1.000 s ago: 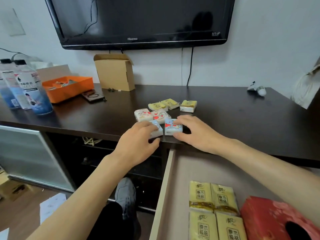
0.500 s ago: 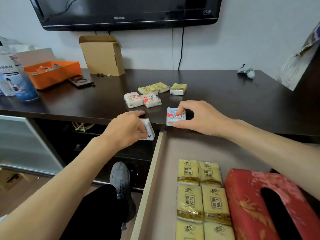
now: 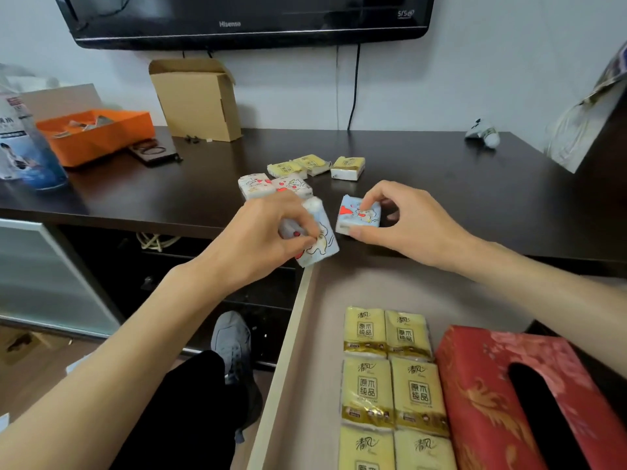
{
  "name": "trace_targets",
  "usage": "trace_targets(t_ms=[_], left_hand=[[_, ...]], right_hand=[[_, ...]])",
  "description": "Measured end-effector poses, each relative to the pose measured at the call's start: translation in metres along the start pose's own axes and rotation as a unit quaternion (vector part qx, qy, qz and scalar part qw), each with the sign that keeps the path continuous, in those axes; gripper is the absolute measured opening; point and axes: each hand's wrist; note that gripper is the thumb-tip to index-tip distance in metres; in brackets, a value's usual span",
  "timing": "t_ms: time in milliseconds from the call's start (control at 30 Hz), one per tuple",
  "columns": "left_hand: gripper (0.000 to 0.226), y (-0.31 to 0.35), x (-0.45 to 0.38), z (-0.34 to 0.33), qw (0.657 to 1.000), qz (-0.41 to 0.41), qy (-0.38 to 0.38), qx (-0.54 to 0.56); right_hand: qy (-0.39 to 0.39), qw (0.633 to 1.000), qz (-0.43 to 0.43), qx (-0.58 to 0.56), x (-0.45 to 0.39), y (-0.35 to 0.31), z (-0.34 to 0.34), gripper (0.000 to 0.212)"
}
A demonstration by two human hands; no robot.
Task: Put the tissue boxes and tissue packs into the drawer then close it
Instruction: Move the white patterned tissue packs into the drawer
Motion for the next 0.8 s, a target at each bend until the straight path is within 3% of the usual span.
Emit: trace_targets(t_ms=[67, 200, 333, 400, 500, 633, 800], left_hand=[[0.021, 0.012, 0.000, -0.004, 0.997, 0.042, -0.021, 0.054], [0.018, 0.026, 0.005, -0.026, 0.978, 0.106, -0.140, 0.109], [0.024, 0.029, 0.008, -0.048, 0.954, 0.141, -0.229, 0.130], [0.039, 0.029, 0.009, -0.058, 0.947, 0.147, -0.260, 0.121], [0.062, 0.030, 0.011, -0.071, 0.949, 0.111, -0.285, 0.071], [0.070, 0.031, 0.015, -0.089, 0.961, 0.057, -0.269, 0.021], [0.073, 0.026, 0.016, -0.093, 0.953, 0.064, -0.295, 0.015]], right_hand=[[0.003, 0.999, -0.007, -0.039, 0.018, -0.001, 0.012, 0.036], [-0.016, 0.998, -0.014, -0.052, 0.065, 0.001, 0.034, 0.038], [-0.052, 0.998, -0.022, 0.014, 0.097, 0.009, 0.044, 0.043], [-0.076, 0.995, -0.031, 0.055, 0.104, 0.013, 0.043, 0.046], [-0.120, 0.986, -0.051, 0.099, 0.106, 0.020, 0.038, 0.049], [-0.146, 0.979, -0.072, 0.124, 0.103, 0.026, 0.030, 0.051], [-0.163, 0.972, -0.090, 0.146, 0.100, 0.029, 0.022, 0.070]])
Point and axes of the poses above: each hand's wrist, its own x-axis away from the middle knuckle, its own z-axis out of the back of the hand, y = z × x, and after that the axes turned 7 degrees about y, right-handed
